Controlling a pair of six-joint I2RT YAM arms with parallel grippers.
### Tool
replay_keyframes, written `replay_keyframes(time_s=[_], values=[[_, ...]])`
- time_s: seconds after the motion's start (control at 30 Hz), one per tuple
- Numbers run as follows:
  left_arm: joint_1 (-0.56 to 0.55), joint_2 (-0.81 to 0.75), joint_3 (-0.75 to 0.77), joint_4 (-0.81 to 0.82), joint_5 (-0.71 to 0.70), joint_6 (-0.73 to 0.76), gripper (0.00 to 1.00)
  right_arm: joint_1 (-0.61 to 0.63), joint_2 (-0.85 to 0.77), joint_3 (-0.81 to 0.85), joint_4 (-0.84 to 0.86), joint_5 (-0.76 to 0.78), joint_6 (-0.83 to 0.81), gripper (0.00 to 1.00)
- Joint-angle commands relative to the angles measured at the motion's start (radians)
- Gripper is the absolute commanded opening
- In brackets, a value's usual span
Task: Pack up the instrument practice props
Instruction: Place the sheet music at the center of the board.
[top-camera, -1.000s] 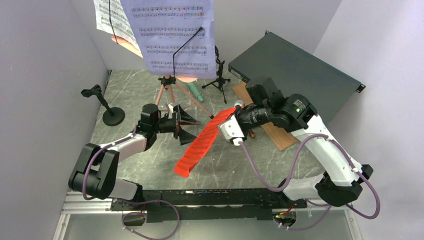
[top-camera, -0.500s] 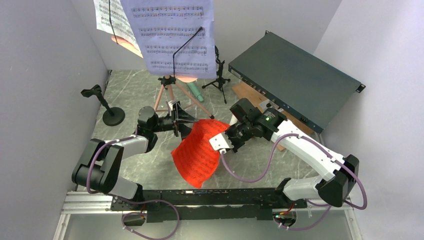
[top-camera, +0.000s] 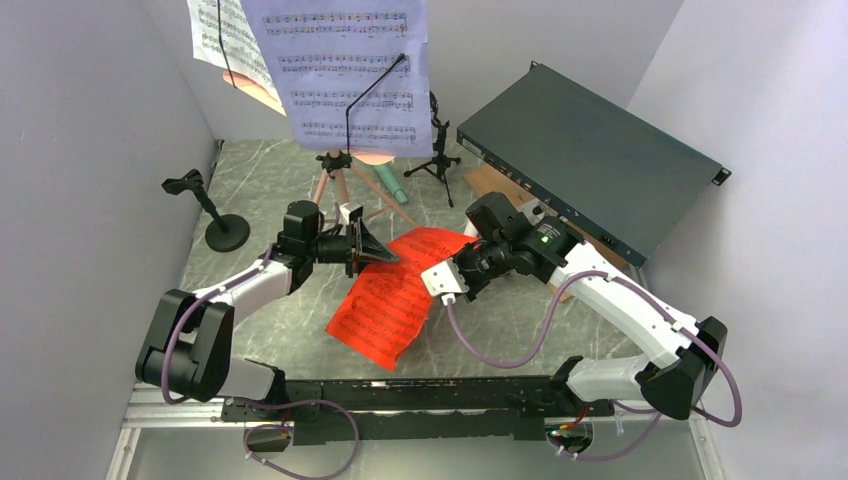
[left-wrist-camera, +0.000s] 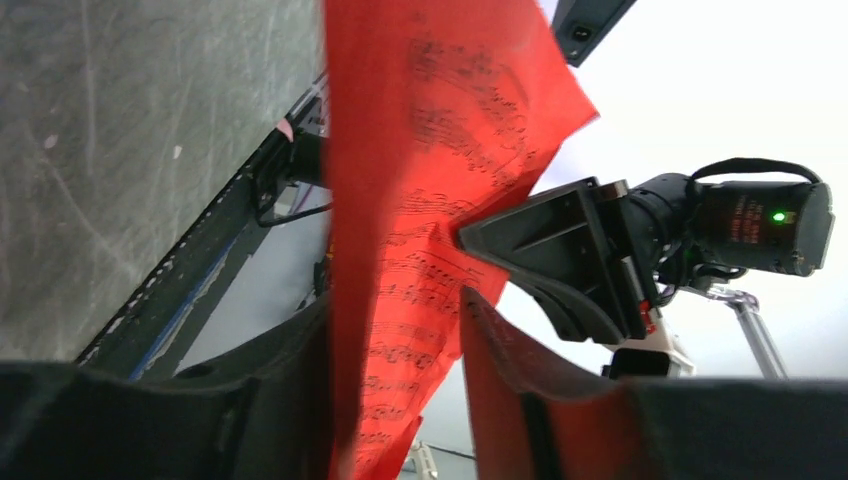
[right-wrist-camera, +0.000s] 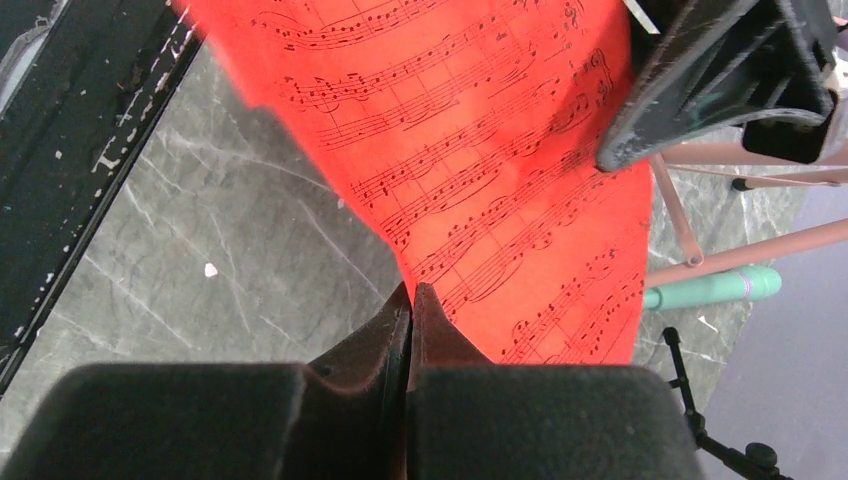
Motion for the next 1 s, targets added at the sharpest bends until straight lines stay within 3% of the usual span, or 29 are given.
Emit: replay_keyframes(time_s=[0.0,0.03,0.07,0.1,0.17,0.2,0.3,0.43,0.53,0.63,0.8,0.97], values=[[0.005,-0.019,0.056,-0.232,0.043,0.193,0.38,-0.004,-0.023,0.011,0.034,-0.013,0.008,0.0],[0.005,-0.016,0.059,-0.235,0.048,0.2,0.27,-0.004,-0.024,0.007,0.038,-0.013,0.009,0.0],[0.005,-0.014,0.059,-0.229,0.054,0.202,0.05,-0.004,-0.024,0.005,0.043,-0.014,0.013,0.0],[0.006,-0.013,0.061,-0.237,0.057,0.211,0.0,-0.004,-0.024,0.001,0.05,-0.015,0.018,0.0],[0.013,-0.021,0.084,-0.326,0.045,0.284,0.0,-0.004,-0.022,-0.009,0.068,-0.018,0.039,0.0],[0.025,-0.031,0.115,-0.447,0.007,0.367,0.0,-0.004,-0.021,-0.016,0.082,-0.02,0.056,0.04],[0.056,-0.07,0.23,-0.879,-0.18,0.669,0.0,-0.013,-0.023,-0.048,0.128,-0.041,0.116,0.3],[0.085,-0.137,0.278,-1.079,-0.382,0.762,0.0,-0.05,-0.037,-0.113,0.189,-0.111,0.206,0.62],[0.112,-0.197,0.291,-1.177,-0.535,0.783,0.0,-0.111,-0.051,-0.148,0.177,-0.212,0.216,0.75],[0.143,-0.279,0.341,-1.279,-0.78,0.81,0.0,-0.173,-0.062,-0.195,0.155,-0.318,0.201,0.82],[0.156,-0.373,0.498,-1.465,-1.173,0.9,0.0,-0.241,-0.062,-0.24,0.13,-0.378,0.168,0.84],[0.17,-0.362,0.558,-1.463,-1.401,1.009,0.0,-0.243,-0.041,-0.234,0.111,-0.366,0.153,0.85]])
